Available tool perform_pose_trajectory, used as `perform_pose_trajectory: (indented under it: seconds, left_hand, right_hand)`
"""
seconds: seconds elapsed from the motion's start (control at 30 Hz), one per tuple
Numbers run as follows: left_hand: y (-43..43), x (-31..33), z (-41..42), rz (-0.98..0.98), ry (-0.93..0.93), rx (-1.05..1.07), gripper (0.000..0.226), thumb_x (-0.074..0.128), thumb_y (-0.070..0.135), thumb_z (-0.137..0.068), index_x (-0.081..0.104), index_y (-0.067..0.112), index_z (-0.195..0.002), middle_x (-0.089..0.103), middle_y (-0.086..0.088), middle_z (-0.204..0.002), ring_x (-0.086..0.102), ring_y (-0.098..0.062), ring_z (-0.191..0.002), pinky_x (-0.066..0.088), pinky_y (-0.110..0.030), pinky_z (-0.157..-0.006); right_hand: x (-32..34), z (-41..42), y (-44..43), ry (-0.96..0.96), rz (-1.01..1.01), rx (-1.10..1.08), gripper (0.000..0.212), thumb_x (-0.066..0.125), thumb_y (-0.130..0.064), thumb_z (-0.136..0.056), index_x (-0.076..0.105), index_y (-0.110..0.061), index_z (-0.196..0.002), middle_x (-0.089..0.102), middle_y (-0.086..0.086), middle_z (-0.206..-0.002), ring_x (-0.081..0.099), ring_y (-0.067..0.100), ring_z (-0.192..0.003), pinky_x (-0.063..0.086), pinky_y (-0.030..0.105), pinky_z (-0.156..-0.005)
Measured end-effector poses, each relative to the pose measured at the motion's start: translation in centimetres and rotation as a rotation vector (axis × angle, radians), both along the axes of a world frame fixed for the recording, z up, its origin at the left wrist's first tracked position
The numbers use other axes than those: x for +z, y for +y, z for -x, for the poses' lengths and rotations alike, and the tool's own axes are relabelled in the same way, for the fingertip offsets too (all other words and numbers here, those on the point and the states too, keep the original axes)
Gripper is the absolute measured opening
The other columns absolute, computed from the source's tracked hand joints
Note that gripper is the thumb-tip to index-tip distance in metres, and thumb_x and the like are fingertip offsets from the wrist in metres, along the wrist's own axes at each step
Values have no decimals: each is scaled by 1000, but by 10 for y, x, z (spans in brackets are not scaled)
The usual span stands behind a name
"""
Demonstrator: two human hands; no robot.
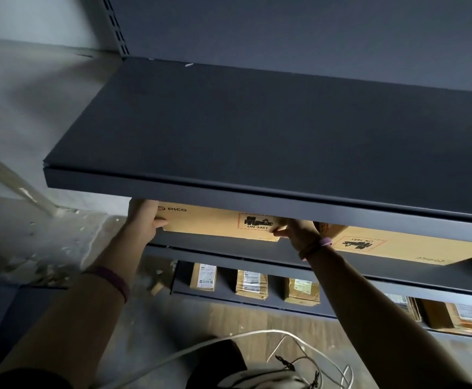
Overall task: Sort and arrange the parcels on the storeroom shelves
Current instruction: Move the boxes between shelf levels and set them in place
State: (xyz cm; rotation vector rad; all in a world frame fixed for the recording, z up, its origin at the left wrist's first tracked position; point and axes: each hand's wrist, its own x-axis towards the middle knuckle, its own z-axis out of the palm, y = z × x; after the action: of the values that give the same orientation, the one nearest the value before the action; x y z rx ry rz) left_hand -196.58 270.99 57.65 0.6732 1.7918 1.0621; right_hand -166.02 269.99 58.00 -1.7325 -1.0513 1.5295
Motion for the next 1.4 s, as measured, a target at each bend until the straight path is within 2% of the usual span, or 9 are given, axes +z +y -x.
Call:
perform_pose_trajectory:
  seconds: [0.1, 0.2, 0.37, 0.53, 0.8, 1.0, 1.13, 1.27, 1.4]
  left_hand:
    - [-18, 7, -12, 27, -88, 124, 37, 67, 33, -87, 55, 22, -120, 53, -1, -128, 48, -30, -118, 54, -50, -88]
    - [-53, 13, -25, 72, -4, 132, 56, 67, 39, -86, 48, 23, -135, 51, 0, -126, 50, -31, -115, 56, -47, -86]
    - [-135, 27, -69, 115, -23, 217, 59, 63, 51, -85, 49, 18, -131, 53, -6, -117, 57, -29, -97, 59, -45, -75]
    - [-220, 50, -134, 29, -44, 339, 42, 67, 47, -84, 58, 23, -118, 60, -1, -93, 60, -22, -78, 58, -44, -63]
    - [-323, 79, -216, 27, -63, 399, 29, 66, 42, -86, 54, 27, -108, 57, 0, -91, 60, -27, -81, 56, -60, -75]
    - [-372, 96, -224, -6, -125, 351, 22, 65, 24, -89, 61, 14, -107, 66, -8, -97, 64, -28, -79, 53, -34, -55]
    - [-382, 104, -212, 36, -34, 203, 34, 66, 5, -83, 60, 6, -116, 67, -14, -109, 63, -33, -95, 51, -38, -70]
    - [-389, 118, -218, -54, 50, -14, 63, 64, -10, -79, 47, 30, -125, 67, -1, -105, 62, -27, -99, 53, -40, -67]
    - [-382, 139, -229, -75, 8, 46, 35, 69, 31, -84, 54, 25, -115, 65, -8, -114, 64, -29, -99, 54, -45, -76]
  right_hand:
    - [4, -2, -7, 32, -40, -30, 19, 46, -16, -101, 57, -3, -109, 65, 15, -98, 63, 35, -84, 54, 53, -82]
    - [13, -12, -26, 71, -13, -66, 19, 49, -35, -100, 58, -19, -105, 68, 4, -94, 67, 31, -85, 55, 59, -84]
    - [27, -57, -78, 148, -37, 60, 23, 49, -44, -98, 48, -44, -121, 60, -13, -101, 62, 13, -83, 59, 52, -65]
    - [40, -121, -140, 182, 2, 135, 17, 50, -47, -96, 53, -43, -112, 61, -10, -102, 64, 18, -81, 60, 53, -62]
    - [56, -200, -220, 209, 43, 223, 38, 54, -51, -93, 49, -38, -128, 61, 1, -109, 63, 25, -87, 56, 40, -47]
    - [58, -224, -252, 277, -87, 318, 37, 63, -44, -89, 57, -37, -125, 71, 3, -111, 70, 28, -91, 57, 45, -61]
    - [54, -238, -262, 342, -139, 344, 46, 68, -39, -77, 58, -42, -121, 69, -7, -113, 65, 24, -102, 56, 39, -65]
    - [47, -257, -265, 387, -241, 332, 39, 70, -13, -85, 57, -31, -117, 66, -2, -117, 60, 24, -108, 56, 31, -69]
    - [50, -273, -273, 321, -351, 364, 45, 69, -13, -77, 56, -31, -117, 64, -1, -121, 58, 19, -109, 49, 39, -88]
